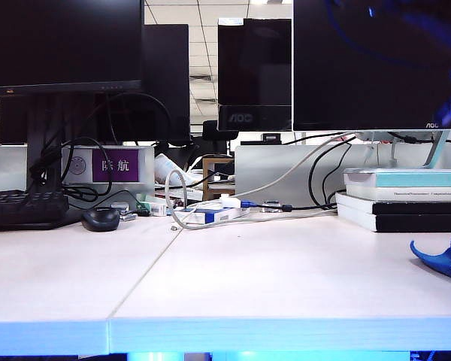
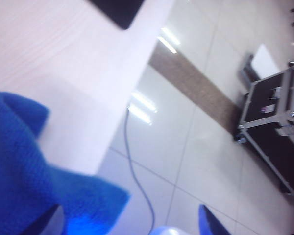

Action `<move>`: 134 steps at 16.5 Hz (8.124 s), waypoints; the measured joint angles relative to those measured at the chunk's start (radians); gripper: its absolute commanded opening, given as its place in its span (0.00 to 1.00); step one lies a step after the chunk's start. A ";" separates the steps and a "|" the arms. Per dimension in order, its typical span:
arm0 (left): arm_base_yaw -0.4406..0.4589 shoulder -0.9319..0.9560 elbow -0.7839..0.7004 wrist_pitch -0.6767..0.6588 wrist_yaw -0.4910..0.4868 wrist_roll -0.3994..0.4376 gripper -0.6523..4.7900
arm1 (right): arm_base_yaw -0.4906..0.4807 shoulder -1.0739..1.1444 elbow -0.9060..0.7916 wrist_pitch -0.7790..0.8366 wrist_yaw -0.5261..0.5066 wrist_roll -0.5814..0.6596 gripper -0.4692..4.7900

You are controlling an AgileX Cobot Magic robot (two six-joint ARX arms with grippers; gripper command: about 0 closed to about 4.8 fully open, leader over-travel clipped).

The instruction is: Wipe the table from left to right using the rag.

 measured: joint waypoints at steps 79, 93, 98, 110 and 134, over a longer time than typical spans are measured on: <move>0.440 -1.836 -2.026 0.423 -0.403 0.155 0.11 | 0.002 -0.486 -1.282 1.024 -0.370 -0.103 0.09; 1.010 -2.494 -2.491 0.591 -0.463 0.245 0.11 | 0.002 -0.487 -1.282 1.024 -0.370 -0.103 0.09; 1.041 -2.527 -2.586 0.583 -0.457 0.303 0.11 | 0.002 -0.490 -1.282 1.024 -0.370 -0.103 0.09; 1.051 -2.527 -2.591 0.602 -0.483 0.377 0.11 | 0.002 -0.494 -1.282 1.024 -0.370 -0.103 0.09; 1.051 -2.527 -2.591 0.602 -0.483 0.377 0.11 | -0.326 -0.605 -1.319 1.143 -0.440 -0.284 0.09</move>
